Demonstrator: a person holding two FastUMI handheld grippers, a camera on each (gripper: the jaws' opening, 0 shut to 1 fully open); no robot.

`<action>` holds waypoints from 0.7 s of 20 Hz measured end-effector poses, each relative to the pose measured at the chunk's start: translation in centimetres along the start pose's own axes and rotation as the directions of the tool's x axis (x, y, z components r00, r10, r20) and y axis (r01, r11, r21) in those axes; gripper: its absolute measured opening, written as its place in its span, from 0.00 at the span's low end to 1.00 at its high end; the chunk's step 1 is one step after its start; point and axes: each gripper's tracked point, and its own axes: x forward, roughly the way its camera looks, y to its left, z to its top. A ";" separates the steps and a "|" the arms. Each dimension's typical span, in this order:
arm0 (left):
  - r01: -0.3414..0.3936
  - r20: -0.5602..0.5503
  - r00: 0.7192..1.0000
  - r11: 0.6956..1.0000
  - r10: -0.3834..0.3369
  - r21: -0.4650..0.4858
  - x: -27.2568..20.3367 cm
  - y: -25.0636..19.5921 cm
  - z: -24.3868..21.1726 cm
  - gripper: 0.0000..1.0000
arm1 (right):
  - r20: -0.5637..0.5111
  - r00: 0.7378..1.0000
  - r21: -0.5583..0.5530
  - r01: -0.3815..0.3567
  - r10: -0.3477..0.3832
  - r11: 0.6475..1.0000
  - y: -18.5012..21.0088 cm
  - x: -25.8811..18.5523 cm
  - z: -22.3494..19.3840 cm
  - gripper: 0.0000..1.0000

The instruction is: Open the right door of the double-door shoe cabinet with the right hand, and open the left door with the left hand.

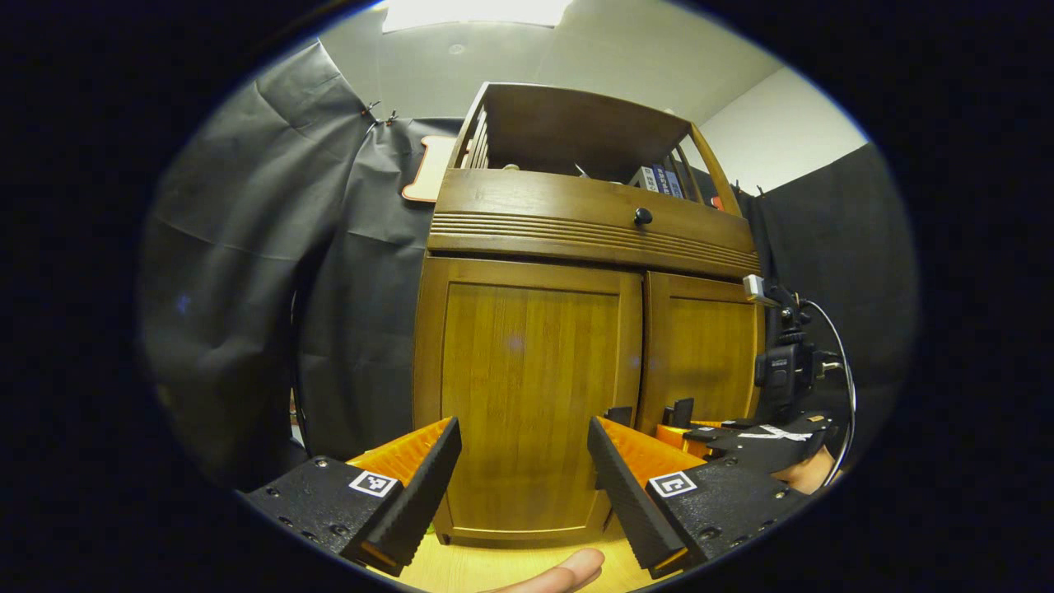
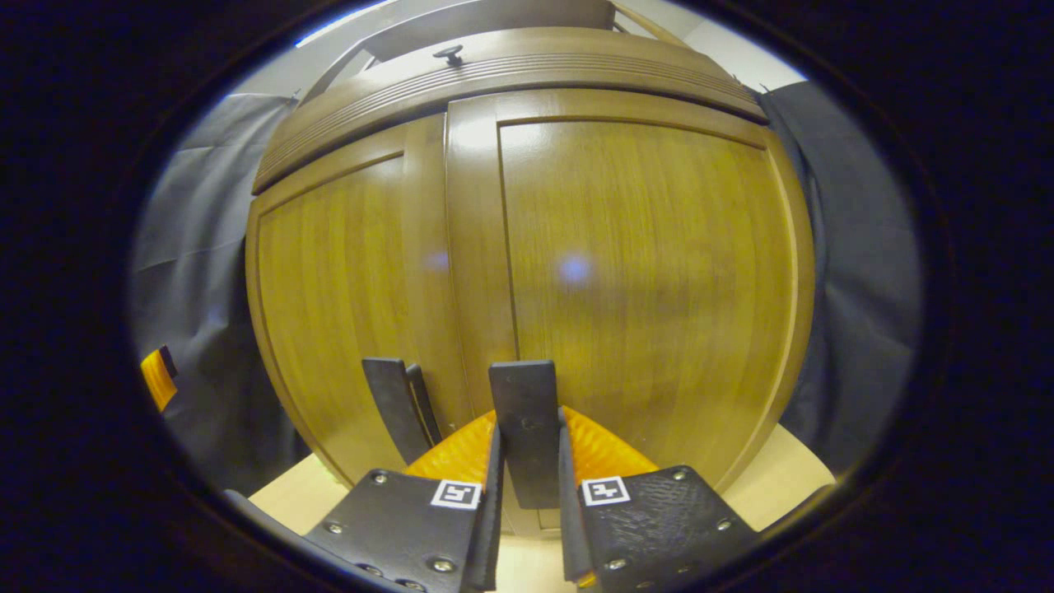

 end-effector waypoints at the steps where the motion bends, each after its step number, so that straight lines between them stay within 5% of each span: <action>1: 0.000 -0.002 1.000 1.000 0.000 -0.001 0.0 -0.1 -0.1 0.92 | 0.001 1.000 -0.004 -0.006 0.006 1.000 0.1 -0.1 0.1 0.30; 9: 0.009 -0.020 1.000 1.000 -0.009 0.026 0.2 -1.0 -1.0 0.92 | -0.045 0.999 0.019 -0.020 0.021 1.000 -0.7 -1.2 0.9 0.28; 14: 0.009 -0.020 1.000 0.999 -0.009 0.035 0.5 -1.0 -1.1 0.92 | 0.055 0.992 0.009 -0.111 0.110 0.994 0.0 -0.6 5.0 0.29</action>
